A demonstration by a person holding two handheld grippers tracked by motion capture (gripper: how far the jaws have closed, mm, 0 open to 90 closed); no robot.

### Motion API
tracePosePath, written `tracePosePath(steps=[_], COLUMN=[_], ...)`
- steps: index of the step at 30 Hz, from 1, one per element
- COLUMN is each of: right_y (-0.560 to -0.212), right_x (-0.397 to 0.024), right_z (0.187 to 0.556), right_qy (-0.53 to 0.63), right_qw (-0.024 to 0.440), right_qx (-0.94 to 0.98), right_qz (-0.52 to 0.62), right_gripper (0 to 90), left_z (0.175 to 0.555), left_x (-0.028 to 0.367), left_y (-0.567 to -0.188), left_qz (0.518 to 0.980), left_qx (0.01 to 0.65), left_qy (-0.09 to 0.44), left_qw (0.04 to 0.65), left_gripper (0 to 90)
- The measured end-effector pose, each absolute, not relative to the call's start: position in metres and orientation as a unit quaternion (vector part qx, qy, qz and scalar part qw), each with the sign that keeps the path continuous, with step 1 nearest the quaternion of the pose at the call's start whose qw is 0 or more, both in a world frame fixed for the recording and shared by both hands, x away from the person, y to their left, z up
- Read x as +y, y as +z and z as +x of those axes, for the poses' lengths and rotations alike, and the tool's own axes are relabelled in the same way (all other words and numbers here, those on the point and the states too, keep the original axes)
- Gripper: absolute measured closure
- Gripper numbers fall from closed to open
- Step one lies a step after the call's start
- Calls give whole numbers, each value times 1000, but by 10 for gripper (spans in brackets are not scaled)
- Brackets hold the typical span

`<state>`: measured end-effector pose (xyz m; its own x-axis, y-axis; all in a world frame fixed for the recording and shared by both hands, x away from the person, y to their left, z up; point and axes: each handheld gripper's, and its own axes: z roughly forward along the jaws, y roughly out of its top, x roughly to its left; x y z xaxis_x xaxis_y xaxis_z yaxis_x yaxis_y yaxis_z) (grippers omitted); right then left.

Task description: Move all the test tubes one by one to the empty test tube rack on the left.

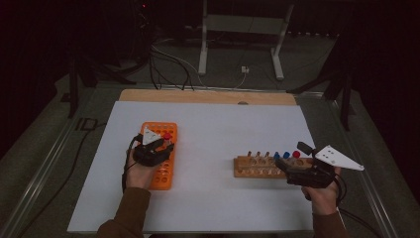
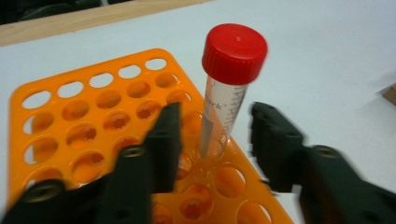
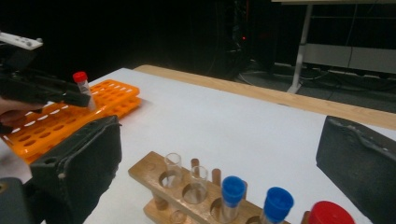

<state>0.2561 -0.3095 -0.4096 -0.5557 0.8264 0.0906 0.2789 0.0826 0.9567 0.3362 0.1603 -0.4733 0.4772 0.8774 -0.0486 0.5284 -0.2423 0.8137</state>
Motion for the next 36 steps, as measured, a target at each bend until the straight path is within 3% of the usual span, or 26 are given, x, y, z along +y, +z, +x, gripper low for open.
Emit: tracePosePath(steps=[1, 2, 6, 10, 11, 13, 21, 26, 33, 36], right_y=[-410, -410, -411, -413, -414, -415, -418, -425, -430, -433], right_x=[-311, -311, -315, -318, -320, -322, -329, -340, -348, -348], right_z=[257, 257, 260, 263, 264, 265, 270, 272, 271, 271], right_qy=[546, 546, 544, 536, 534, 532, 510, 497, 493, 485], right_qw=[250, 250, 252, 259, 260, 262, 278, 275, 276, 276], right_qx=[689, 689, 687, 686, 686, 684, 677, 665, 657, 665], right_qz=[404, 404, 411, 419, 420, 425, 451, 486, 499, 498], right_gripper=[4, 4, 4, 4, 4, 4, 18, 164, 275, 387], left_z=[335, 334, 327, 319, 317, 313, 297, 288, 280, 278], left_x=[162, 164, 170, 175, 176, 176, 174, 175, 175, 174], left_y=[-472, -471, -464, -459, -458, -457, -456, -452, -446, -444], left_qz=[751, 745, 721, 697, 694, 686, 662, 653, 653, 660], left_qx=[468, 472, 483, 485, 484, 482, 477, 470, 459, 451], left_qy=[214, 212, 211, 199, 198, 204, 223, 227, 228, 224], left_qw=[413, 421, 450, 489, 496, 505, 534, 549, 557, 558], left_gripper=[393, 393, 175, 113, 50, 16, 4, 4, 5, 5])
